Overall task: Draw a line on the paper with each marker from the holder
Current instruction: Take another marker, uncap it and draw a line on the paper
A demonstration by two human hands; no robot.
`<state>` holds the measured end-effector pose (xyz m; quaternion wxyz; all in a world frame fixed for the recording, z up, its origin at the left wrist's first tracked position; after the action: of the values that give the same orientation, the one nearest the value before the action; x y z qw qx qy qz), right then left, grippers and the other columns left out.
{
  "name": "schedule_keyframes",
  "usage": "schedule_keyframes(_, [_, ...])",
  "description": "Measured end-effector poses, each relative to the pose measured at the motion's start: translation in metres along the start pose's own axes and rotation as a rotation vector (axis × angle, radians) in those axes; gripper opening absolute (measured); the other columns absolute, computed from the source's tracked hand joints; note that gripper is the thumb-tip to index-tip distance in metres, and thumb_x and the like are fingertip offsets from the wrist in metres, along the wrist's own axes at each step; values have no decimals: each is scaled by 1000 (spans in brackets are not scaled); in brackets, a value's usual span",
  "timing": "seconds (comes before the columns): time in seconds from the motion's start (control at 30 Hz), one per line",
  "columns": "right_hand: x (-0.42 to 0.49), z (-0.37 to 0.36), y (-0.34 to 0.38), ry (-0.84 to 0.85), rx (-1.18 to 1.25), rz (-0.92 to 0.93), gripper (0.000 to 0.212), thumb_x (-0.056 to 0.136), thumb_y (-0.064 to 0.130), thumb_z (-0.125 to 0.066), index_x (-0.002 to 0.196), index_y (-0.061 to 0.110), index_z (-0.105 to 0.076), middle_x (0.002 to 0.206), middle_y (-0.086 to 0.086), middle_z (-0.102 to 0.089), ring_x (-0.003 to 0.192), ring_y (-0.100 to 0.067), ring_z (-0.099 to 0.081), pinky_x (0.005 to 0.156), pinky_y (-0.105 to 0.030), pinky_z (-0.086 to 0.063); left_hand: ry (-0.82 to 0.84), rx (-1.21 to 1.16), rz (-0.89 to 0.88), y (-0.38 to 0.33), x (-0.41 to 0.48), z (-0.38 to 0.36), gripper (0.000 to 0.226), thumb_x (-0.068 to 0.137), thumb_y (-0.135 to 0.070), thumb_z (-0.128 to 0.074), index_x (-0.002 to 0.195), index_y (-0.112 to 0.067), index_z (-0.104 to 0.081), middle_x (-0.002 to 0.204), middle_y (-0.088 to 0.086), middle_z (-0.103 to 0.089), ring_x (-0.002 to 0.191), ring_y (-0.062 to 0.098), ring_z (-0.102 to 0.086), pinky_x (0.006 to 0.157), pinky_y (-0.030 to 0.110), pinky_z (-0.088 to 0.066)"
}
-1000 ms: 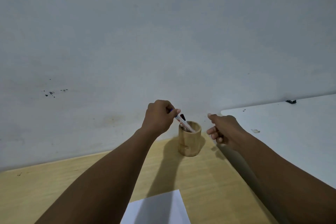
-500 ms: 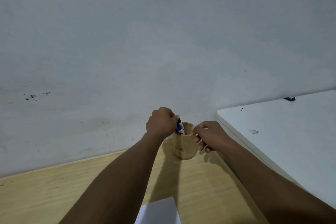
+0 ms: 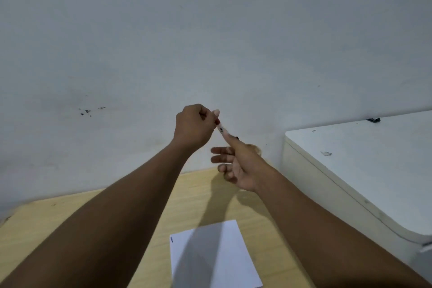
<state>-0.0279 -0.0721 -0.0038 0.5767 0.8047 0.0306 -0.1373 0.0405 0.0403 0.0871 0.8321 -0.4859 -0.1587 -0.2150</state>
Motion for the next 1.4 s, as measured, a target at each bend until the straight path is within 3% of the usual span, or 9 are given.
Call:
schedule_keyframes(0.17, [-5, -49, -17, -17, 338, 42, 50, 86, 60, -67, 100, 12, -67, 69, -1, -60, 39, -8, -41, 35, -19, -24, 16, -128, 45, 16, -40, 52, 36, 96, -41, -63, 84, -9, -75, 70, 0, -78, 68, 15, -74, 73, 34, -59])
schedule_keyframes(0.33, [-8, -76, -32, -4, 379, 92, 23, 95, 31, -68, 88, 10, -62, 60, -1, -61, 39, -8, -48, 34, -19, -29, 24, 76, 31, 51, -88, 77, 44, 104, -41, -49, 88, -5, -68, 65, -3, -72, 62, 11, -68, 60, 26, -48])
schedule_keyframes(0.47, [-11, -90, -41, 96, 267, 163, 17, 98, 23, -64, 91, 7, -63, 66, -6, -64, 47, -11, -63, 41, -19, -41, -3, 140, 71, 77, -108, 86, 55, 110, -33, -29, 79, 6, -53, 67, 19, -64, 69, 36, -70, 65, 38, -43])
schedule_keyframes(0.57, [-11, -79, -45, 54, 198, 209, 17, 97, 22, -66, 91, 6, -64, 68, -8, -65, 50, -15, -67, 44, -22, -44, 15, 161, 98, 99, -120, 91, 53, 110, -34, -29, 68, -8, -48, 67, 10, -64, 71, 35, -65, 68, 39, -43])
schedule_keyframes(0.7, [-11, -48, -54, -99, -6, 252, 19, 90, 19, -75, 85, 3, -66, 63, -9, -64, 45, -15, -64, 41, -22, -43, 322, 455, 61, 145, -141, 86, 44, 106, -41, -37, 71, -21, -54, 101, -2, -80, 90, 26, -69, 75, 37, -52])
schedule_keyframes(0.83, [-17, -36, -83, -124, -262, 286, 18, 82, 10, -81, 77, 5, -64, 59, -12, -62, 39, -14, -56, 39, -24, -42, 584, 738, 106, 180, -160, 69, 30, 96, -45, -48, 73, -26, -52, 94, 3, -71, 81, 27, -64, 69, 36, -51])
schedule_keyframes(1.0, [-13, -41, -129, -129, -350, 235, 19, 83, 9, -75, 74, 10, -59, 55, -12, -63, 38, -19, -56, 41, -25, -38, 561, 766, 58, 177, -166, 54, 33, 94, -47, -48, 70, -25, -41, 79, 1, -54, 74, 27, -50, 63, 33, -36])
schedule_keyframes(1.23, [-11, -46, -146, -127, -421, 222, 13, 85, 12, -72, 75, 6, -68, 59, -10, -72, 47, -25, -64, 43, -24, -40, 499, 661, 85, 189, -167, 52, 48, 95, -60, -43, 77, -16, -54, 73, -1, -60, 73, 24, -57, 62, 34, -39])
schedule_keyframes(1.4, [-12, -45, -147, -116, -446, 241, 14, 85, 10, -73, 80, -2, -68, 62, -15, -73, 48, -25, -66, 42, -21, -44, 546, 564, 166, 185, -168, 55, 59, 77, -80, -53, 90, -22, -59, 76, -14, -62, 78, 12, -60, 64, 31, -43])
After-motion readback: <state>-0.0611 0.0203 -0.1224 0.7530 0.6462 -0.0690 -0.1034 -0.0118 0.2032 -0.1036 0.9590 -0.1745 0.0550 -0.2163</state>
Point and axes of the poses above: each hand's wrist, its own x-axis towards the middle knuckle, its own z-axis out of the back of the hand, y = z × x, the point moved 5 cm from there along x, towards the middle knuckle
